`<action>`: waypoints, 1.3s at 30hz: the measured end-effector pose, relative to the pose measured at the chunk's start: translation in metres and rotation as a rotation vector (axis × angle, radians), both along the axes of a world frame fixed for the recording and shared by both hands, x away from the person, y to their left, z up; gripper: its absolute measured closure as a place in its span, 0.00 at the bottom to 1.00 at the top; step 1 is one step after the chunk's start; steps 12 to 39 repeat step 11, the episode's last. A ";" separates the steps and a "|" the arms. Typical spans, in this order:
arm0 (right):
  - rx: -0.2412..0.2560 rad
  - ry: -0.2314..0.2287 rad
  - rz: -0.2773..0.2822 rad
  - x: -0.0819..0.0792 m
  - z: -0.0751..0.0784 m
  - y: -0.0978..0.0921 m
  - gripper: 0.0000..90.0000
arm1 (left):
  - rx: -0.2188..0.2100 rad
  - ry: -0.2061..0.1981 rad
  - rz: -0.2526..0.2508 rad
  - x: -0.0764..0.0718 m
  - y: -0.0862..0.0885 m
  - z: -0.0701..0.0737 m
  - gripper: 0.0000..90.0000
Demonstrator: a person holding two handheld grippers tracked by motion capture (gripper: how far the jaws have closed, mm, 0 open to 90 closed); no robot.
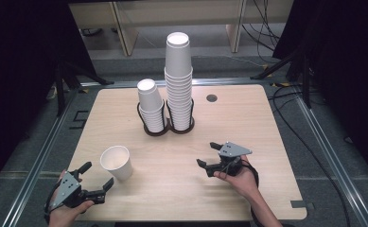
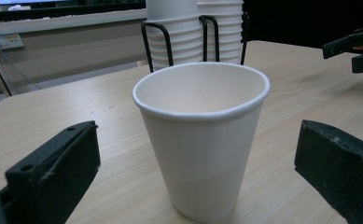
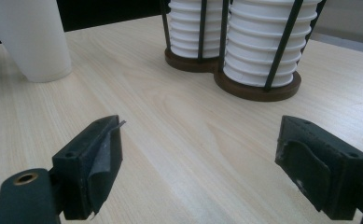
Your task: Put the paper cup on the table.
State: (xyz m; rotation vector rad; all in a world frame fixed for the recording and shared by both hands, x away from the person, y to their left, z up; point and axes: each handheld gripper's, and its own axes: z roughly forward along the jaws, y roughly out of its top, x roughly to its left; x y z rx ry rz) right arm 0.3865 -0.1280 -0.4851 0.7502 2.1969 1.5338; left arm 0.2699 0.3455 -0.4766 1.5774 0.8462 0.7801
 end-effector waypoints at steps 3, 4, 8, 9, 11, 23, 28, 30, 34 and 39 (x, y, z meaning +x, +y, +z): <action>-0.002 0.017 0.005 -0.001 -0.001 0.001 0.17 | -0.011 -0.001 -0.004 0.000 0.000 -0.002 0.00; 0.000 0.010 0.003 0.000 -0.001 0.001 0.17 | -0.008 0.004 -0.004 0.000 0.000 -0.002 0.00; 0.002 0.012 0.001 0.000 -0.002 0.002 0.17 | -0.004 0.013 -0.003 0.000 0.001 -0.004 0.00; 0.006 0.009 0.002 0.000 -0.002 0.002 0.17 | -0.007 0.016 -0.006 0.000 0.001 -0.004 0.00; 0.008 0.012 0.010 0.001 -0.002 0.001 0.17 | 0.009 0.028 -0.006 0.000 0.000 -0.004 0.00; 0.008 0.012 0.010 0.001 -0.002 0.001 0.17 | 0.009 0.028 -0.006 0.000 0.000 -0.004 0.00; 0.008 0.012 0.010 0.001 -0.002 0.001 0.17 | 0.009 0.028 -0.006 0.000 0.000 -0.004 0.00; 0.008 0.012 0.010 0.001 -0.002 0.001 0.17 | 0.009 0.028 -0.006 0.000 0.000 -0.004 0.00; 0.008 0.012 0.010 0.001 -0.002 0.001 0.17 | 0.009 0.028 -0.006 0.000 0.000 -0.004 0.00; 0.008 0.012 0.010 0.001 -0.002 0.001 0.17 | 0.009 0.028 -0.006 0.000 0.000 -0.004 0.00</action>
